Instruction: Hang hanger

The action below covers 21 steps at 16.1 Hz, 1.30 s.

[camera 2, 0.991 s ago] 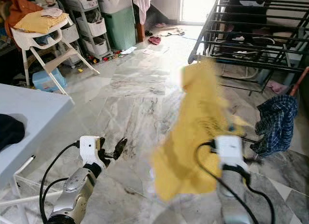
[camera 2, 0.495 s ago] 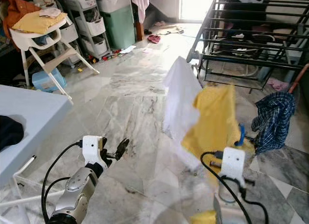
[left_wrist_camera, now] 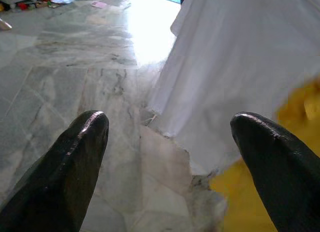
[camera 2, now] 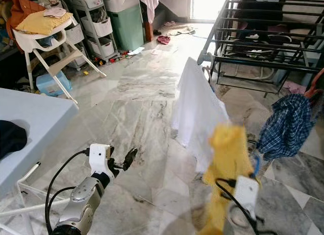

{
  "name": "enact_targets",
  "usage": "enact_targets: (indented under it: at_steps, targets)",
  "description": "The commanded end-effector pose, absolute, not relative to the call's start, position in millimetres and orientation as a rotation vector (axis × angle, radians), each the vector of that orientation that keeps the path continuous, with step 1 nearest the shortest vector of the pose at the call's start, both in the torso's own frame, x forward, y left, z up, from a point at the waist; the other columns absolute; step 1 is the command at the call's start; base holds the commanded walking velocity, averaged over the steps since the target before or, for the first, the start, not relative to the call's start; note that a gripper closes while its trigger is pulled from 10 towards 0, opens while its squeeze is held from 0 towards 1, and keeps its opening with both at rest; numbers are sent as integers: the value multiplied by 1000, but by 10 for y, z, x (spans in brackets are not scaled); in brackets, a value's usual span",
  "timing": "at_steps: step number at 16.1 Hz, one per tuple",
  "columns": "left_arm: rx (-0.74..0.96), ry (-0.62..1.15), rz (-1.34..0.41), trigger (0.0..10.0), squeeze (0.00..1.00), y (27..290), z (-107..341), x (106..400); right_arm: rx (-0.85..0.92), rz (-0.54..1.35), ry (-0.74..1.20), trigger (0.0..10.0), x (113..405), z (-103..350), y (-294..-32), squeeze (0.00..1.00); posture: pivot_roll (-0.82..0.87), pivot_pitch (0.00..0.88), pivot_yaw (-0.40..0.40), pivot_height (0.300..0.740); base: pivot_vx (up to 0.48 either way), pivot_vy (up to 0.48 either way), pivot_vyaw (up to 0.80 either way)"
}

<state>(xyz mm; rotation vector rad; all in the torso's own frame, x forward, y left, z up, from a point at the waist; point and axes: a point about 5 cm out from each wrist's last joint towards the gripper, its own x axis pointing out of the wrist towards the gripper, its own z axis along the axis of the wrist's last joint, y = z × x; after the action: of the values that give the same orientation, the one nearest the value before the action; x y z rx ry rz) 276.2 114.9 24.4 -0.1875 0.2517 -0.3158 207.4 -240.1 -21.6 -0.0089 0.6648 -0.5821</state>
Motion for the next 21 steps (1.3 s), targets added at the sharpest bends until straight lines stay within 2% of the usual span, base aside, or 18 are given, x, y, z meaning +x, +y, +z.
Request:
enact_targets:
  at_steps: [1, 3, 6, 9, 12, 13, 15, 17, 21]
  targets:
    - [-172, 264, -313, 10000, 0, 1177, 221, 2755, 12, -635, 679, 10000, 2021, -237, -2465, 0, -243, 0, 113, 740, 0, 0, 0]
    - [-166, 268, -327, 10000, 0, 1152, 220, 2767, 19, -660, 707, 10000, 1950, -285, -2496, 0, -253, 0, 122, 740, 0, 0, 0]
    - [-167, 266, -355, 10000, 0, 1120, 235, 2792, -31, -595, 668, 10000, 2054, -237, -2440, 0, -262, 0, 134, 740, 0, 0, 0]
    - [-171, 265, -364, 10000, 0, 1107, 240, 2802, -63, -481, 624, 10000, 2268, -151, -2254, 0, -261, 0, 133, 740, 0, 0, 0]
    - [-170, 270, -364, 10000, 0, 1094, 232, 2795, -57, -360, 633, 10000, 2363, -156, -2079, 0, -252, 0, 124, 740, 0, 0, 0]
    - [-165, 277, -359, 10000, 0, 1098, 211, 2776, -56, -223, 632, 10000, 2414, -154, -1902, 0, -247, 0, 117, 740, 0, 0, 0]
    - [-163, 283, -353, 10000, 0, 1102, 197, 2768, -51, -130, 619, 10000, 2461, -128, -1787, 0, -244, 0, 113, 740, 0, 0, 0]
    - [-159, 287, -347, 10000, 0, 1106, 190, 2765, -70, -121, 599, 10000, 2501, -88, -1776, 0, -241, 0, 111, 740, 0, 0, 0]
    - [-176, 298, -359, 10000, 0, 1093, 188, 2764, -126, -267, 514, 10000, 2607, 63, -2031, 0, -240, 0, 113, 740, 0, 0, 0]
